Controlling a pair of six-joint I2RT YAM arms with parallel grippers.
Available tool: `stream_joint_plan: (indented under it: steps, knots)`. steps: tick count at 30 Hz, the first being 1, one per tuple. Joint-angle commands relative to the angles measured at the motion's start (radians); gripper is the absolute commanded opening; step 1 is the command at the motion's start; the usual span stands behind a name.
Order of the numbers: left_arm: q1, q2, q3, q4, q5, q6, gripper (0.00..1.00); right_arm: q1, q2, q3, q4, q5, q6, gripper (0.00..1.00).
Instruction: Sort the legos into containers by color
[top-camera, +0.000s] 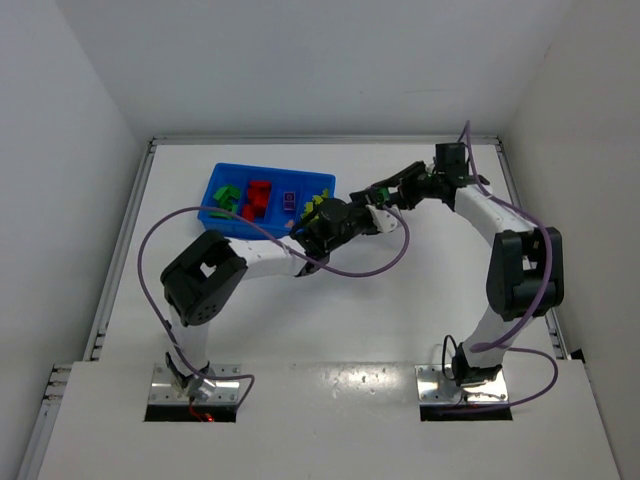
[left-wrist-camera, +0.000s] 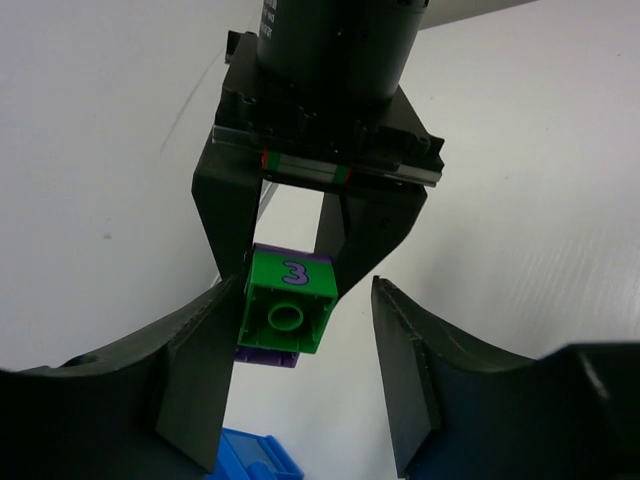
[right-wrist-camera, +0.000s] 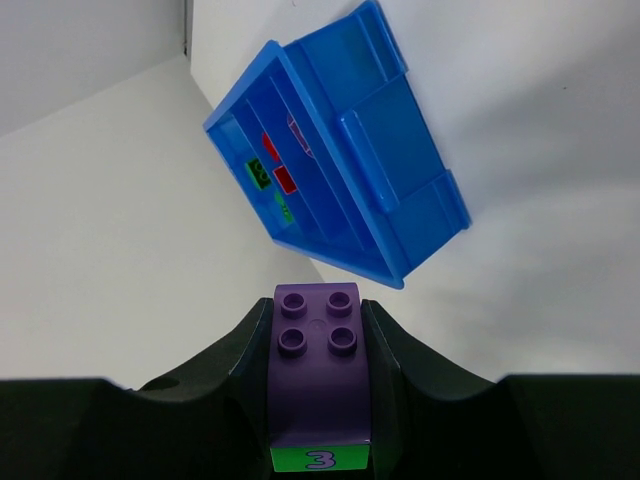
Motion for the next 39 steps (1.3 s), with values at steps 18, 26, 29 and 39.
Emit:
stream_joint_plan:
  steps: [18,26,29,39]
  knots:
    - [0.023,-0.018,0.029,-0.061,0.099,0.019,0.0,-0.013,0.022,0.076,0.002,0.004,0.026,0.0]
    - [-0.023,-0.205,-0.148,-0.116,0.12,-0.02,0.0,-0.088,0.106,0.195,0.048,0.057,0.026,0.0]
    - [-0.035,-0.278,-0.175,-0.141,0.076,-0.07,0.0,-0.111,0.132,0.217,0.048,0.057,0.005,0.0]
    - [0.171,-0.49,-0.01,-0.69,-0.238,-0.471,0.0,-0.103,0.037,0.08,0.164,-0.072,-0.345,0.0]
